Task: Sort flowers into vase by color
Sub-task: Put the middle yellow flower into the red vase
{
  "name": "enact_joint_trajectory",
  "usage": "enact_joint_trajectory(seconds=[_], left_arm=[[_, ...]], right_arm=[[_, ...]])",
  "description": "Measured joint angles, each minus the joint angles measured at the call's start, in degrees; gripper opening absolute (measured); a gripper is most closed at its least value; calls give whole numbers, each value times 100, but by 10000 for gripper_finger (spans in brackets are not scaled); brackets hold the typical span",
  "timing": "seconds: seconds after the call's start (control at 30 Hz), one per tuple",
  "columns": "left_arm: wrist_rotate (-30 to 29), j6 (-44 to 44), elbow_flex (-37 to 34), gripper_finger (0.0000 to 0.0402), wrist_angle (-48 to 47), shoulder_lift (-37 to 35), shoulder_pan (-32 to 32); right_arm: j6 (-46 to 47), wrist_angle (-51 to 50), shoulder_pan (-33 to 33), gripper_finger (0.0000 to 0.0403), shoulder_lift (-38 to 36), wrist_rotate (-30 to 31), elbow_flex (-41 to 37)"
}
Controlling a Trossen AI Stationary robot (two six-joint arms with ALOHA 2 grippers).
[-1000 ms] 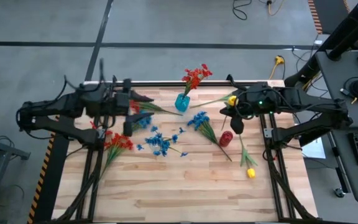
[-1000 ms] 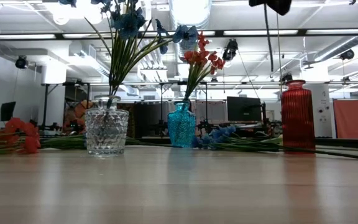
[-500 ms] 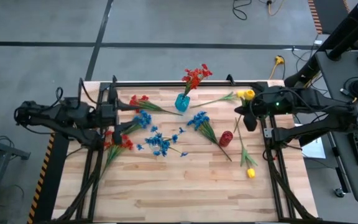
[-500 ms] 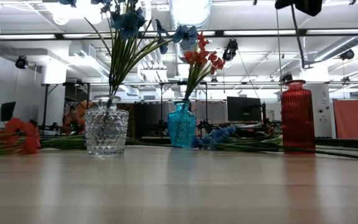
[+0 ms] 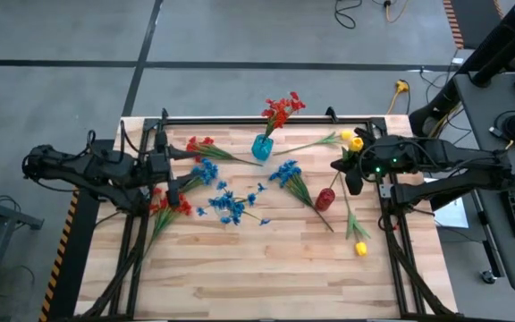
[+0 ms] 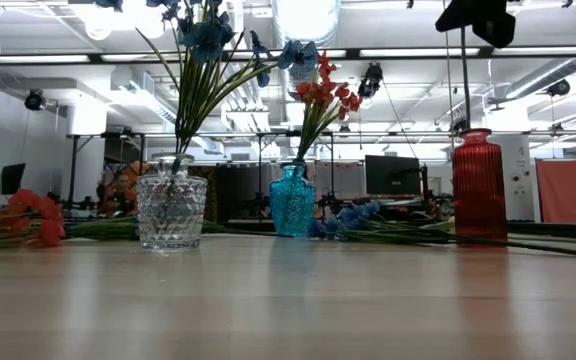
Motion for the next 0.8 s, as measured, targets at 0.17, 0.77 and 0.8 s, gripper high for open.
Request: enact_joint_trajectory(seconds=[0.17,0.77,0.8], left_arm=[[0,2,0,200,19,29,0],[-41,-70,-17,200,163,59,0],[-49,-70,-17,200,167,68,0]], right_arm=[[-161,-212,0,9,-15,18,252],[-403,-218,0,9,-11,149,-318],[-403,-178,0,9,-11,149,-357]])
